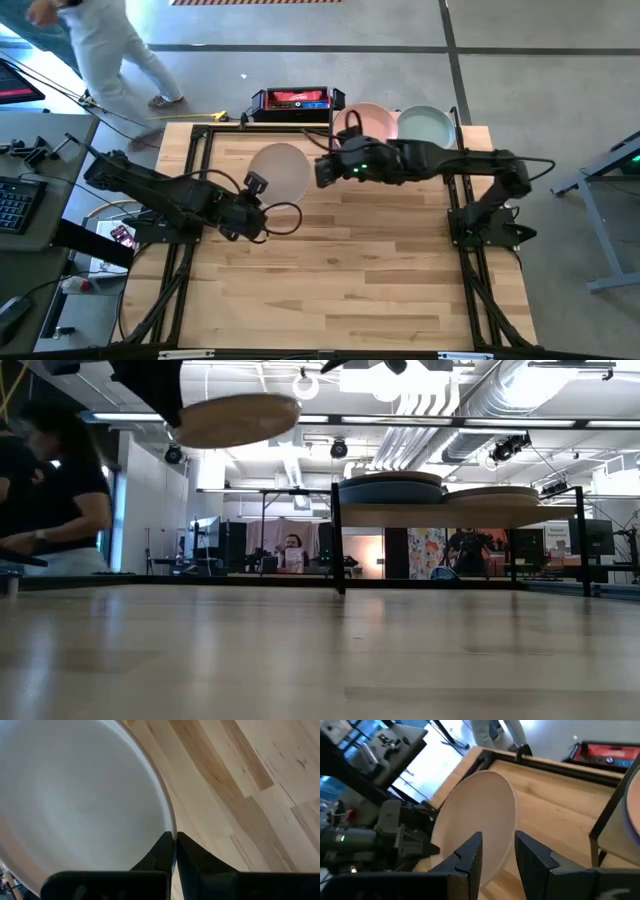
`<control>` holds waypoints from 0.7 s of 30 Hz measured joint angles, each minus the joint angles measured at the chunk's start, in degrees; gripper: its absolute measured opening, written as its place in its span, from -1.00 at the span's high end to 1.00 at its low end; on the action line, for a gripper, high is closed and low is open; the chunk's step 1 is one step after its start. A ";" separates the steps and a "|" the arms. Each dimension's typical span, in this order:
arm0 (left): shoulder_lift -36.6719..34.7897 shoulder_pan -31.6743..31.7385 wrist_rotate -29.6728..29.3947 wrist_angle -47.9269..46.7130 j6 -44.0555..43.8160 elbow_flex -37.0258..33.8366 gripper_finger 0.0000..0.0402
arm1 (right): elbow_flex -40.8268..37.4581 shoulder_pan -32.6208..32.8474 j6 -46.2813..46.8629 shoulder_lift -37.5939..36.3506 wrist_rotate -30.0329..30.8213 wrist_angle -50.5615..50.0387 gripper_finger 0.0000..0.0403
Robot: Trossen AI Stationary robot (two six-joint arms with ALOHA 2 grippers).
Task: Place and stack plates onto a shelf
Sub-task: Stack the gray plate on top of the green plate on the shelf
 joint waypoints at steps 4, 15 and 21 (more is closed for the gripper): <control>2.30 0.00 -0.04 -0.64 -1.73 0.00 1.00 | 4.28 -0.63 2.11 3.95 -0.62 -5.58 0.52; 6.17 0.02 -2.84 0.39 -1.87 0.00 1.00 | 7.13 -1.35 4.54 9.07 -2.53 -11.76 0.52; 6.36 0.00 -3.79 0.76 -1.87 0.00 1.00 | 7.10 -1.64 4.56 9.81 -2.79 -13.44 0.52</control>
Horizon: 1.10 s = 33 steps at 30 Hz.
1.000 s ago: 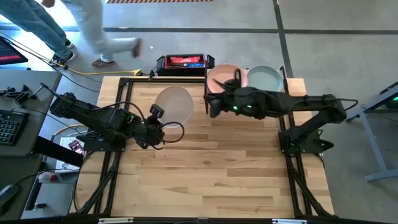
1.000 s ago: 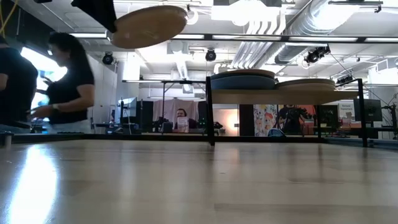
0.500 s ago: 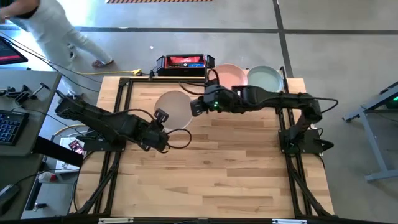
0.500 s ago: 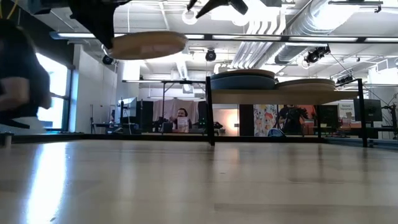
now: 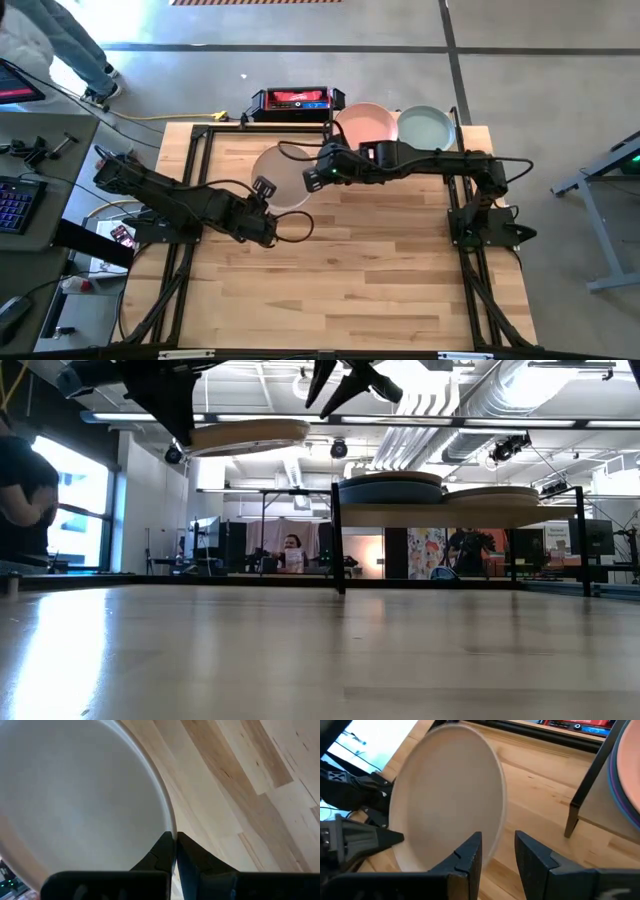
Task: Place and stack plates onto a shelf
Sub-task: Stack the gray plate on top of the green plate on the shelf
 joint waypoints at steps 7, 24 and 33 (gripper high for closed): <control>-0.02 0.02 -3.85 0.97 0.07 0.00 1.00 | -0.04 -0.32 0.00 0.00 -0.35 -0.26 0.52; -0.02 0.00 -8.18 5.81 3.08 -0.01 1.00 | -0.07 -0.34 0.13 -0.04 -0.46 -0.26 0.63; -0.02 0.07 -8.15 6.37 3.01 0.00 0.92 | -0.09 -0.34 1.07 -0.04 -0.13 -0.31 0.95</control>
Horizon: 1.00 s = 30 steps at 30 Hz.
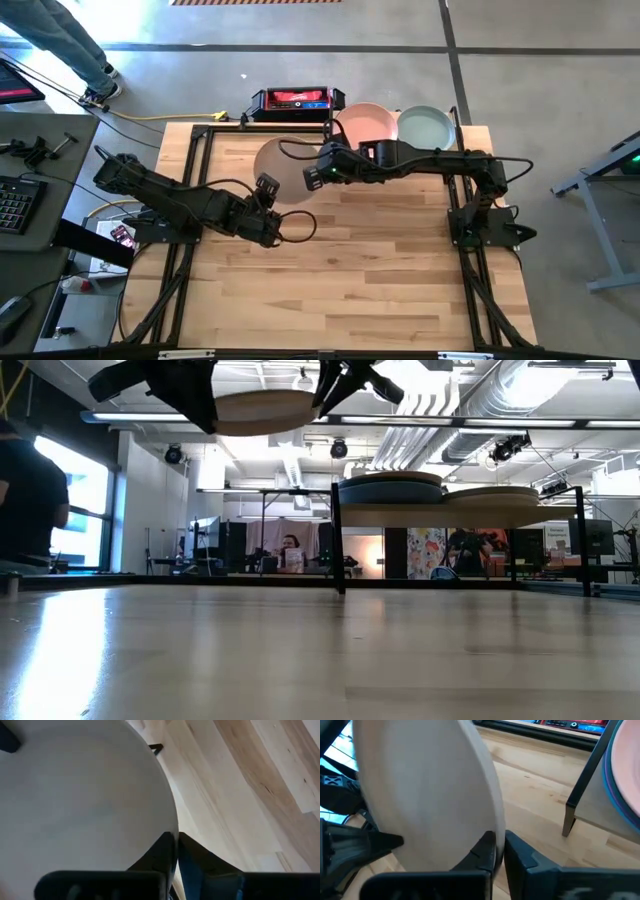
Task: Place and stack plates onto a shelf
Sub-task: Stack the gray plate on top of the green plate on the shelf
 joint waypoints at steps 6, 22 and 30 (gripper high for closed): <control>0.00 0.14 1.56 0.63 -3.38 0.00 0.85 | 0.00 0.01 0.36 -0.02 0.01 0.01 0.99; 0.00 2.34 5.43 0.32 -16.13 0.00 0.40 | 0.03 -1.05 0.35 -0.05 0.19 -2.07 1.00; -1.39 2.34 -6.07 0.48 -19.41 0.02 0.37 | 0.15 -3.67 0.37 -2.25 0.06 -7.79 1.00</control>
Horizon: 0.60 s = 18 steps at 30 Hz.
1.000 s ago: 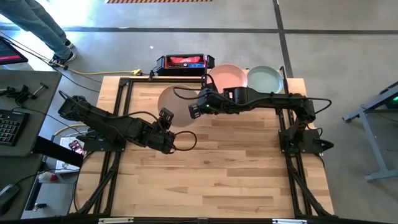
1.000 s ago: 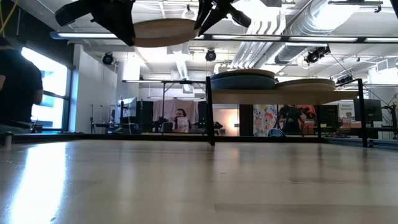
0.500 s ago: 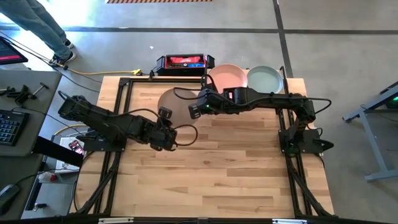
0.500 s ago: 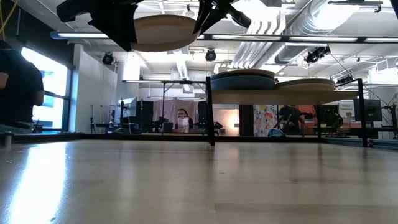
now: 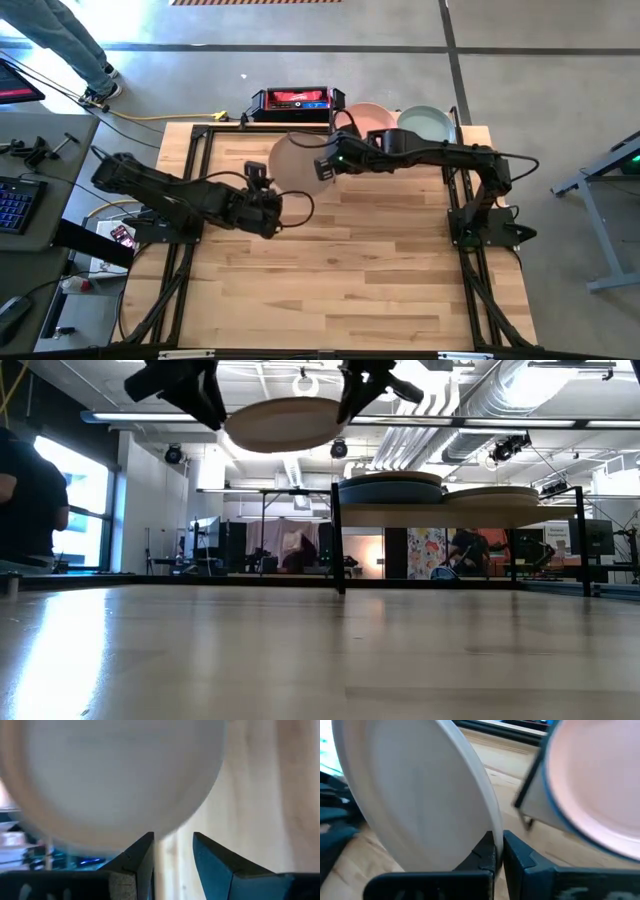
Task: Place and stack plates onto a shelf
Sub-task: Stack the gray plate on top of the green plate on the shelf
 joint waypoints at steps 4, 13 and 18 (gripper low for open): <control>-1.54 0.00 -4.65 -0.09 0.00 -0.02 0.37 | 0.07 -1.60 0.02 -1.86 -0.07 -4.08 1.00; -7.08 0.00 -7.25 0.09 -3.60 0.02 0.37 | 0.07 -7.39 0.04 -8.99 -0.13 -14.96 1.00; -9.81 0.00 -5.46 -0.13 -6.39 0.02 0.37 | 0.07 -11.17 0.04 -14.30 0.43 -19.77 1.00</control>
